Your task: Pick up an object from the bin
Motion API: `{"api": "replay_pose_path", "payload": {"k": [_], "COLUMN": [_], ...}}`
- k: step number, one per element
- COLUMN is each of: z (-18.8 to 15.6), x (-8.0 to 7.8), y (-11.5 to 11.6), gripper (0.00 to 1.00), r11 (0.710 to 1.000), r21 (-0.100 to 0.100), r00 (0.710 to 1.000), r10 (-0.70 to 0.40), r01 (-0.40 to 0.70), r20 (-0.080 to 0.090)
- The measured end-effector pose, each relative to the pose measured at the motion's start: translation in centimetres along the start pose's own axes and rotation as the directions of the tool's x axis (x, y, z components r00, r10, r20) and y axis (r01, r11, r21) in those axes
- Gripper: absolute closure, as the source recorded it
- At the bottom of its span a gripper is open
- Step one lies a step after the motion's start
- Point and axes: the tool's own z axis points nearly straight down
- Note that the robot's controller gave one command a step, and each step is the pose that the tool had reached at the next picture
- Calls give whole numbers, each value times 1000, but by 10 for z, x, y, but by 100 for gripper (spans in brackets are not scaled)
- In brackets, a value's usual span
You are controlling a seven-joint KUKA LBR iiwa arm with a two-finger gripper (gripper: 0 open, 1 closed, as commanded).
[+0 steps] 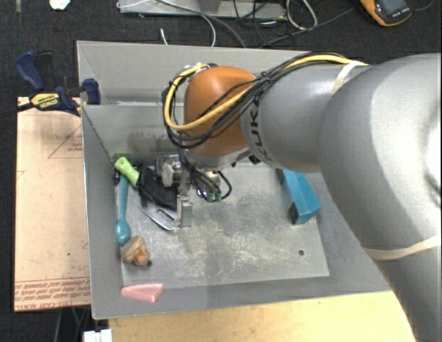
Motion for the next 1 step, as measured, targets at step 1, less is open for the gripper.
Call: {"api": "replay_pose_path", "payload": {"k": [1], "z": [13], "x": [-29], "y": [-2], "gripper": [0], "r11": [939], "r21": [0], "r00": [939], "r10": [-343], "r01": [343], "r20": [0]}}
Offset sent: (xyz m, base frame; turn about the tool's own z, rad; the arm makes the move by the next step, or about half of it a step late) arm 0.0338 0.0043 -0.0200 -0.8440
